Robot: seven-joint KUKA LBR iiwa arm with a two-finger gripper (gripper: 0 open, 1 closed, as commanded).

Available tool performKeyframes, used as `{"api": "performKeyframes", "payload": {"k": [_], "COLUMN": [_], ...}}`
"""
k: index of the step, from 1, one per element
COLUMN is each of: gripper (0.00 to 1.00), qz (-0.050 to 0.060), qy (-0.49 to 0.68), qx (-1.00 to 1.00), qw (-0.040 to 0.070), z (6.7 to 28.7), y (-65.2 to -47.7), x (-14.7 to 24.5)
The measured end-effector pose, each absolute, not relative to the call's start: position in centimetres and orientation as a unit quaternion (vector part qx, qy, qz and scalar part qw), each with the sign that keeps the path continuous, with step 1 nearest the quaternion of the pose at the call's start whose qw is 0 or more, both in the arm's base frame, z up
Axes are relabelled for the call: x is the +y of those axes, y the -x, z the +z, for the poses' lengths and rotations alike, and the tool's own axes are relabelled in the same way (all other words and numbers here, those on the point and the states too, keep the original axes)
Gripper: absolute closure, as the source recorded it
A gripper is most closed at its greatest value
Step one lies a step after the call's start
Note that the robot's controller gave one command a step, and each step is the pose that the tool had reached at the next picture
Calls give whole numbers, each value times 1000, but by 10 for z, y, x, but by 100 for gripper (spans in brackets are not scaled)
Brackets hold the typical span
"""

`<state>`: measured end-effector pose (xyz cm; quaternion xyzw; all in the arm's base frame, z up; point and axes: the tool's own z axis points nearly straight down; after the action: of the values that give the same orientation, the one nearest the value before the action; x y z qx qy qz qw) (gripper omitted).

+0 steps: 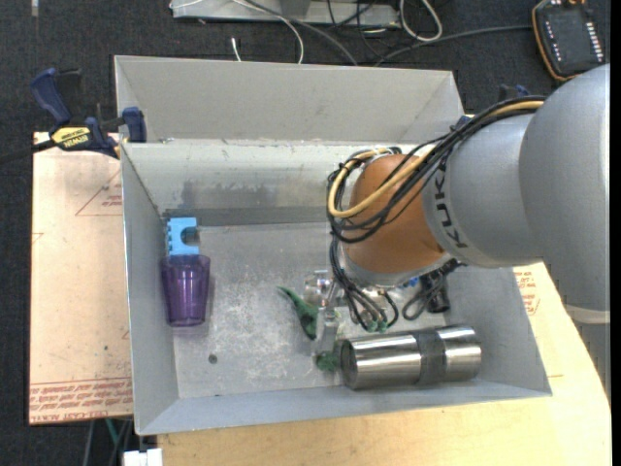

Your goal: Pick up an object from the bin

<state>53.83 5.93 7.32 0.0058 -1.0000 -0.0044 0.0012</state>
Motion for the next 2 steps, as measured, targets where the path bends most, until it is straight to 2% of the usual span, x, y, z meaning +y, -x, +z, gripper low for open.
{"api": "performKeyframes", "payload": {"k": [2], "gripper": [100], "qz": [-4], "qy": [-5], "qx": [-1000], "qw": [2], "z": [115], "y": [-537], "x": [59]}}
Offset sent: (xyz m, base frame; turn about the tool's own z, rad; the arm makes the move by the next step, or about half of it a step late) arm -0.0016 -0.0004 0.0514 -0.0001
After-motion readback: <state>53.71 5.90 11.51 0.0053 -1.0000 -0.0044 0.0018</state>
